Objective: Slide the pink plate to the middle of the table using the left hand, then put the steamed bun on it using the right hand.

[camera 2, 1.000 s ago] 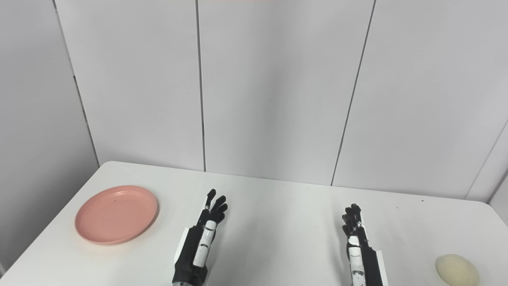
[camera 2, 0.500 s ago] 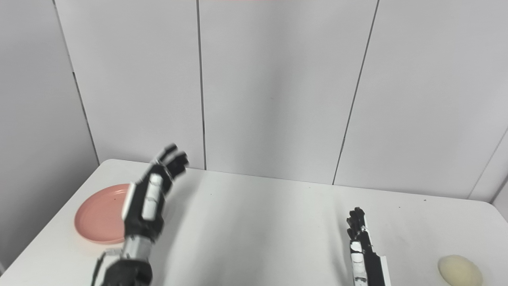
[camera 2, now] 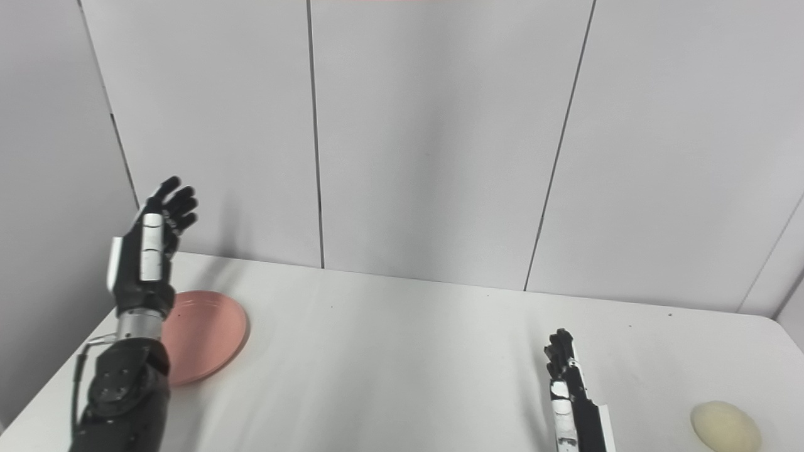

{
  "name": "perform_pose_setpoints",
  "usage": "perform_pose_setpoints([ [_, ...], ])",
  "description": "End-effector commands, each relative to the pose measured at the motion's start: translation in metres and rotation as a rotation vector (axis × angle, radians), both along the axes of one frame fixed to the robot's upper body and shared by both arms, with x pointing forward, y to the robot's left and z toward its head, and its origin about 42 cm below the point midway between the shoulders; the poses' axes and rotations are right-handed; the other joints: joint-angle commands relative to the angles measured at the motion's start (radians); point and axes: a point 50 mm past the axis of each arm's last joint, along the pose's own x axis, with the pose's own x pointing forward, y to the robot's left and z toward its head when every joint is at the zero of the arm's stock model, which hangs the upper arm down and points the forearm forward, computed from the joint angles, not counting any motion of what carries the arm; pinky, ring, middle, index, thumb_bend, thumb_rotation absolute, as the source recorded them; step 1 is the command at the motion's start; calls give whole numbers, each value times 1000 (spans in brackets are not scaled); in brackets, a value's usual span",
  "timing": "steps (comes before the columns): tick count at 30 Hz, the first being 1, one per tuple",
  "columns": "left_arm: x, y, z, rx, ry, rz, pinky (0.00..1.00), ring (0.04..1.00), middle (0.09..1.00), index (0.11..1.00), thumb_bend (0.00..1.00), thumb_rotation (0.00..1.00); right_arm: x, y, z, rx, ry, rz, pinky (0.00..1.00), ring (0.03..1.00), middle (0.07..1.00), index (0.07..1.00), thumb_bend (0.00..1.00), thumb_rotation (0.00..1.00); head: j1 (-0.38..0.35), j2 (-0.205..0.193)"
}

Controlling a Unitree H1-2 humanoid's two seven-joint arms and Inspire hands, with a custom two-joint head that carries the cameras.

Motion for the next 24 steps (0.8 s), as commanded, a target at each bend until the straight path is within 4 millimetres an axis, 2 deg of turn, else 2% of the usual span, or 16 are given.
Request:
perform_pose_setpoints([
  [1, 11, 12, 33, 36, -95, 4, 920, 877, 846, 828, 826, 915, -25, 2, -39, 14, 143, -16, 976, 946, 952, 956, 642, 1000, -1, 3],
  [2, 13, 21, 32, 58, -82, 10, 931, 884, 850, 834, 834, 917, -25, 2, -39, 11, 141, -20, 973, 945, 950, 954, 643, 1000, -1, 4],
  [4, 15, 31, 30, 84, -68, 19, 941, 901, 860, 851, 940, 935, -25, 1, -40, 5, 137, -23, 959, 936, 944, 949, 659, 1000, 0, 5],
  [6, 17, 44, 28, 119, -44, 33, 933, 898, 860, 860, 973, 945, -25, 2, -39, 10, 138, -19, 962, 938, 945, 952, 661, 1000, 0, 6],
  [9, 20, 65, 27, 152, 0, 49, 944, 904, 873, 875, 951, 970, -25, 2, -38, 12, 141, -15, 970, 946, 950, 956, 651, 1000, -1, 7],
  [12, 22, 85, 25, 132, 46, 71, 967, 924, 884, 866, 876, 983, -25, 2, -37, 5, 138, -16, 971, 947, 953, 956, 644, 1000, -1, 7],
  [14, 22, 94, 23, 120, 62, 79, 964, 929, 888, 858, 872, 971, -25, 2, -38, 1, 138, -15, 972, 947, 953, 957, 641, 1000, -1, 7],
  [18, 22, 115, 6, 115, 114, 101, 951, 927, 890, 843, 860, 970, -25, 2, -37, -2, 139, -19, 973, 944, 947, 956, 633, 1000, -2, 10],
  [24, 20, 125, -13, 110, 164, 91, 985, 937, 895, 856, 797, 987, -26, 1, -39, -9, 141, -20, 975, 946, 950, 962, 631, 1000, -4, 16],
])
